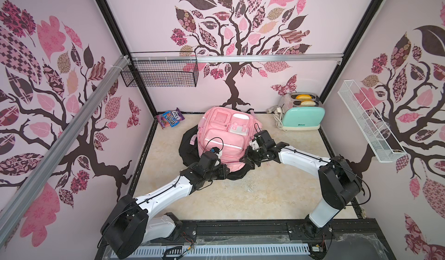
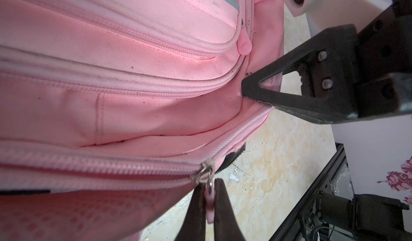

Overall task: Zip up the backpack
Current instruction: Zip the zipper on the backpack.

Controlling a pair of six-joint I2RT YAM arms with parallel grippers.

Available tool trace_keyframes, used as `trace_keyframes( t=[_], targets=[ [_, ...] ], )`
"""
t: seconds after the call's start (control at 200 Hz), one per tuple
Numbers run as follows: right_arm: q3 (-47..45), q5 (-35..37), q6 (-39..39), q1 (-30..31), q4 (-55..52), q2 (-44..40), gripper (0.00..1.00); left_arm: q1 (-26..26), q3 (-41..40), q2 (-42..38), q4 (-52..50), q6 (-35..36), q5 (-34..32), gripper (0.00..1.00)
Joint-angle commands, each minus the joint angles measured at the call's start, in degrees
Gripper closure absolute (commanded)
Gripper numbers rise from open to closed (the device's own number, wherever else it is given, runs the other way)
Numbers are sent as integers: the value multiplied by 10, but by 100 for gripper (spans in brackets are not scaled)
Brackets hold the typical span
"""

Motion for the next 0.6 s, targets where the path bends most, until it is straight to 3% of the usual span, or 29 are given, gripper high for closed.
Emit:
trace_keyframes(
  t=[0.0, 0.595],
  targets=[
    [42, 5, -75, 9, -35, -11, 100, -8, 7, -11, -9, 5, 6, 100],
    [54, 54, -161, -57, -120, -25, 100, -4, 11, -27, -46, 19, -25, 100]
  ],
)
